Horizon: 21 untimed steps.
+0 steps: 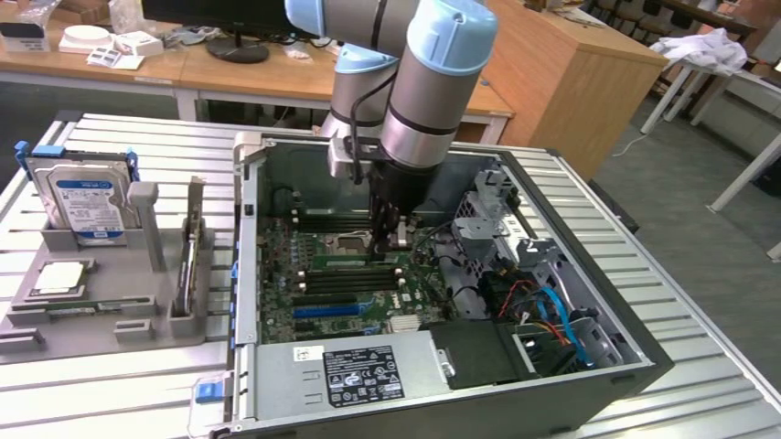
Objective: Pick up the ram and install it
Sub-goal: 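Insert the ram into the slot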
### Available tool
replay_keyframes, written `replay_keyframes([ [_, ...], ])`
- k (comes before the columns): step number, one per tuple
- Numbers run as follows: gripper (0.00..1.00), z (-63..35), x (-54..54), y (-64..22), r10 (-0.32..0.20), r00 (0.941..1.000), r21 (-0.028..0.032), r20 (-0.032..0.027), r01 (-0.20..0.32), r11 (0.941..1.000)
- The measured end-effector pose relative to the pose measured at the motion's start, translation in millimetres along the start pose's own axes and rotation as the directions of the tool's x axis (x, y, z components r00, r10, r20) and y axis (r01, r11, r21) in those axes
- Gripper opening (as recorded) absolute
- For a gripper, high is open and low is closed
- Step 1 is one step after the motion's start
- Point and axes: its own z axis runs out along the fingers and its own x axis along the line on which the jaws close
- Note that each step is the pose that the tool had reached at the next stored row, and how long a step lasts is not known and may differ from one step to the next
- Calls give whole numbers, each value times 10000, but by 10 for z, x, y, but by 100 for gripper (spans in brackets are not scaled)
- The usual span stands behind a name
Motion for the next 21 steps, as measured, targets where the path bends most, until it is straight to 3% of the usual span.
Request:
replay_keyframes([
  [21, 12, 1, 4, 0, -202, 9998, -7, -6, 202, 9998],
])
